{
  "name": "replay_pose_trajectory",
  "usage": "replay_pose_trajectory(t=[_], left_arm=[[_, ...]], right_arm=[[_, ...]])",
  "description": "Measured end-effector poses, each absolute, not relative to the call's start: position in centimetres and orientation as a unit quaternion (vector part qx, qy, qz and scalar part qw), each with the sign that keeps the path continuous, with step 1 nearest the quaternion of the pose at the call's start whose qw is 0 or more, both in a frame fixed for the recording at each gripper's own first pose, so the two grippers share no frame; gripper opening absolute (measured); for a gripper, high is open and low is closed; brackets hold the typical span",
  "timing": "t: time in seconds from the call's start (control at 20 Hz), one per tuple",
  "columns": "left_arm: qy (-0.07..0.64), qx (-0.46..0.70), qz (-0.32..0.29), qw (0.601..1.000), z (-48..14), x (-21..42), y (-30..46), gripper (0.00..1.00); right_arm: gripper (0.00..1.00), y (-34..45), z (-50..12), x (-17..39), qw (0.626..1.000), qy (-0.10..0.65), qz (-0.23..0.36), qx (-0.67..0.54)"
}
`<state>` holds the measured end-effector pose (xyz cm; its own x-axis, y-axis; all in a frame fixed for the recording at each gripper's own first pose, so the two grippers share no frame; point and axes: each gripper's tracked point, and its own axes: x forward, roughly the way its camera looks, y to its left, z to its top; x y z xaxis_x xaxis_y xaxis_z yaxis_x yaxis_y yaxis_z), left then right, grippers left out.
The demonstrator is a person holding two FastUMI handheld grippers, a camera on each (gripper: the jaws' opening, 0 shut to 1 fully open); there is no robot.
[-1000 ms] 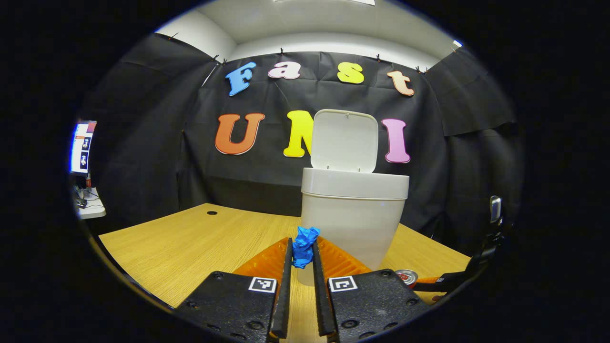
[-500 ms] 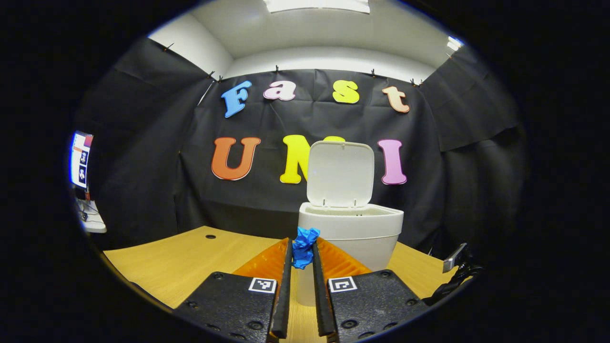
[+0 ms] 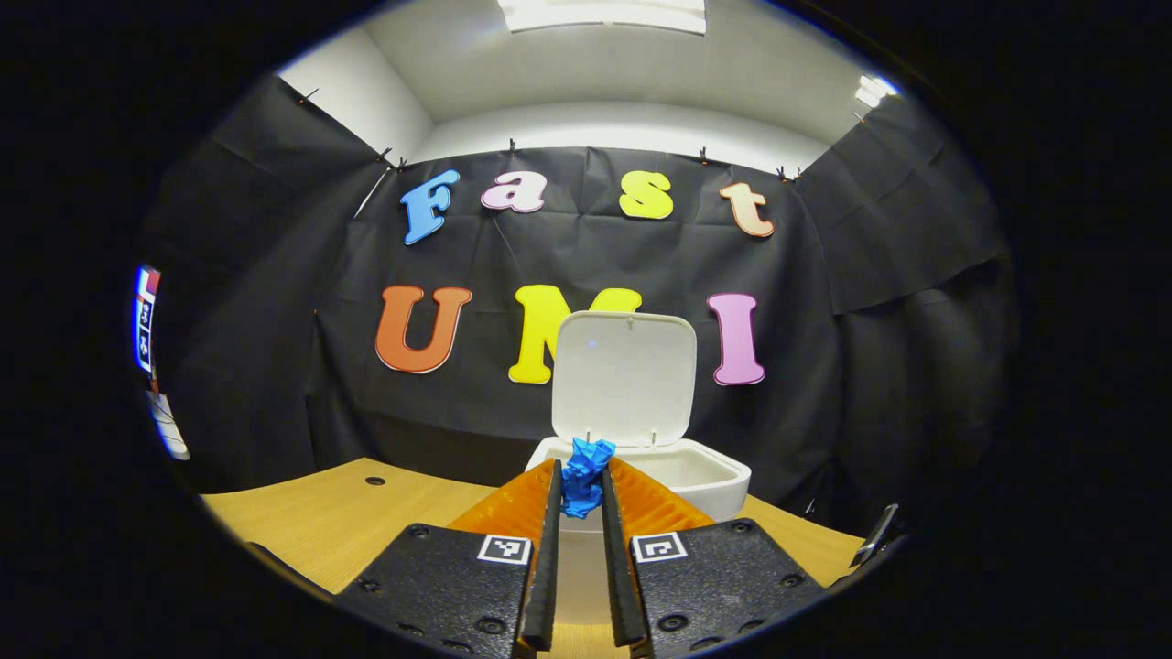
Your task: Press the lid of the desktop garbage bin to open it, pick up the crumpled paper on the desktop and throw it into the bin, then pick up the pop can on the desktop and drop it into the bin, and finally close the garbage bin lid.
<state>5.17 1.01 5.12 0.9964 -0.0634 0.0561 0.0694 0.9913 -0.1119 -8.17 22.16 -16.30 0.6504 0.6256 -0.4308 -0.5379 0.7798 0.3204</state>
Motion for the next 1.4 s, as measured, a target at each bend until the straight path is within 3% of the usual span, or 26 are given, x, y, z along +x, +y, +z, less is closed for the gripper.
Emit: replay_pose_trajectory(t=[0.25,0.5,0.8,0.85,0.95,1.1,1.4], left_arm=[[-0.005,-0.078,-0.061,0.995,5.9,9.0,-0.2,0.26],[0.024,-0.068,-0.05,0.996,4.7,12.3,0.1,0.26],[0.063,-0.055,-0.057,0.995,2.8,14.4,-0.6,0.36],[0.067,-0.052,-0.057,0.995,2.7,14.4,-0.5,0.34],[0.071,-0.048,-0.061,0.994,2.5,14.3,-0.7,0.64],[0.064,-0.046,-0.057,0.995,3.0,13.9,-0.3,0.98],[0.054,-0.043,-0.054,0.996,3.7,12.7,0.3,0.99]], right_arm=[[0.81,20.3,-12.7,-7.9,0.91,0.236,0.325,0.102],[0.8,18.0,-11.0,-6.7,0.922,0.211,0.313,0.088],[0.81,15.9,-9.2,-4.8,0.933,0.187,0.292,0.094],[0.81,15.8,-9.2,-4.6,0.933,0.188,0.29,0.097],[0.81,15.9,-9.2,-4.7,0.931,0.192,0.29,0.107],[0.81,16.1,-9.5,-4.8,0.93,0.196,0.291,0.107],[0.81,16.1,-9.0,-5.4,0.932,0.189,0.293,0.102]])
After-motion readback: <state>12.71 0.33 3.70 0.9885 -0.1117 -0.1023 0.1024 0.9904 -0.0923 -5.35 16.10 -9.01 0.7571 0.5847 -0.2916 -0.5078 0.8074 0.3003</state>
